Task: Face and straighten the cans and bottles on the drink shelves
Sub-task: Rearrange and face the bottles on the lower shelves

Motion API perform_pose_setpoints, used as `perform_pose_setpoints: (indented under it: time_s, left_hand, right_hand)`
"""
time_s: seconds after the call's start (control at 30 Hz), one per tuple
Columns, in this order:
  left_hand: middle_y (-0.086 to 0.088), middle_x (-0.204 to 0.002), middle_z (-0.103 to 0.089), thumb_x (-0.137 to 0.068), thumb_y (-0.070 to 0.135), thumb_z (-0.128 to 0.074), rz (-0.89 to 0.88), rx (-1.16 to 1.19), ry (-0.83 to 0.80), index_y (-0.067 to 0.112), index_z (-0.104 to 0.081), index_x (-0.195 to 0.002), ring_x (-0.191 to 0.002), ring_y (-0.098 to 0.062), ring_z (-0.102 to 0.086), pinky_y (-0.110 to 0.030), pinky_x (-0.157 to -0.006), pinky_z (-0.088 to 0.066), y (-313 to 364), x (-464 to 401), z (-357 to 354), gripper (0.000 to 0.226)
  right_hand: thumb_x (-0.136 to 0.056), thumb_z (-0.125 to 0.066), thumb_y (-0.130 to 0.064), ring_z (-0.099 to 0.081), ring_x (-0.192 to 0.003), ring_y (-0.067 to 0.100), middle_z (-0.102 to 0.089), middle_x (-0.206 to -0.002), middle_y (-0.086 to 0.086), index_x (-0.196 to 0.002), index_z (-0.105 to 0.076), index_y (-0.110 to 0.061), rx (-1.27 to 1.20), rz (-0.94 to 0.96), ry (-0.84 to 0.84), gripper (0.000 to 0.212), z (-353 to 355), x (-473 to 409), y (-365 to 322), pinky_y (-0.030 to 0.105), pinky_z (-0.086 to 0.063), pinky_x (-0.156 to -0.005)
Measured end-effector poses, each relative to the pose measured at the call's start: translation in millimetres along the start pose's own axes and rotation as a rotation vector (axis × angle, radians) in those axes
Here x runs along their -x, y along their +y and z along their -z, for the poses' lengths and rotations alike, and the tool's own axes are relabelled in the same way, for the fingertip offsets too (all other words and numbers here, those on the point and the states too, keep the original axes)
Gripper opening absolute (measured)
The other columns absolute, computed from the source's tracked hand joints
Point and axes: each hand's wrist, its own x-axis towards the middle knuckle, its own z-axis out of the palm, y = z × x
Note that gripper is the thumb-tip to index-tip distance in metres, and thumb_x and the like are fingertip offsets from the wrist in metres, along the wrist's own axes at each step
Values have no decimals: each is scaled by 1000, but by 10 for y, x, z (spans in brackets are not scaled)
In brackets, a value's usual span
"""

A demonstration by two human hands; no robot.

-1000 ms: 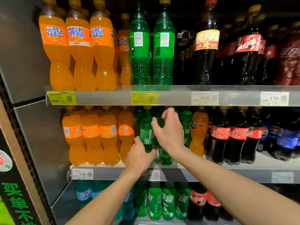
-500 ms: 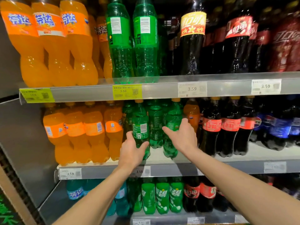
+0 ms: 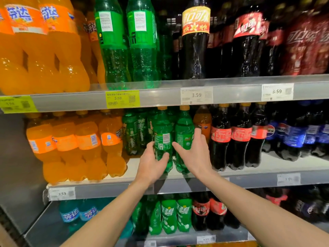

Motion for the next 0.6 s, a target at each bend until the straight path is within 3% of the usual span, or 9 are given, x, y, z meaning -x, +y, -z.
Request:
perform_pose_setpoints:
  time_s: [0.07,0.13,0.27,0.37,0.47,0.53,0.6]
  left_hand:
    - [-5,-145,-46,-101,34,-47,43,21,69,15,-39,-147,-130,-20,-46,-38,-110,-37,27,3,5,50]
    - [-9,-150,-38,-104,30,-34,127,35,106,9,-38,-148,-138,-22,-32,-38,-111,-26,39,-61,25,49]
    - [-16,-134,-44,-103,12,-20,334,36,106,2,-49,-112,-117,-25,-28,-36,-93,-20,-80,-255,9,32]
    - [-21,-147,-33,-104,21,-22,412,-17,95,3,-47,-127,-134,-35,-25,-45,-108,-21,-121,-314,-31,39]
    - [-24,-157,-15,-106,29,-26,428,-44,99,2,-38,-144,-144,-40,-17,-49,-119,-17,-146,-395,-48,48]
    - [-26,-156,-16,-105,27,-30,422,-64,96,-2,-42,-141,-144,-39,-16,-48,-120,-17,-183,-475,-31,48]
    - [-27,-154,-23,-103,23,-37,419,-73,103,-6,-47,-136,-143,-37,-20,-45,-118,-21,-221,-546,5,44]
  right_hand:
    - [-87,-73,-48,-49,-89,21,-49,-108,6,-129,-39,-13,-20,14,8,64,-16,19,32,31,-40,-70]
    - [-88,-73,-45,-47,-92,18,-47,-111,5,-136,-39,-11,-41,20,27,67,-41,46,73,25,-34,-71]
    - [-92,-70,-38,-55,-87,22,-37,-119,3,-151,-28,-15,-99,50,55,76,-107,127,154,23,-41,-77]
    - [-93,-70,-37,-48,-85,7,-33,-118,0,-155,-23,-17,-79,32,132,80,-136,191,170,20,-38,-72]
    - [-95,-68,-31,-44,-74,-2,-37,-104,-10,-140,-40,-18,-107,133,171,54,-223,253,119,21,-33,-63]
    - [-97,-64,-27,-43,-65,-1,-38,-85,-16,-125,-48,-19,-139,219,92,33,-334,258,39,23,-36,-58]
    - [-98,-61,-25,-45,-61,8,-43,-69,-8,-115,-50,-22,-176,245,0,21,-454,237,-42,30,-43,-57]
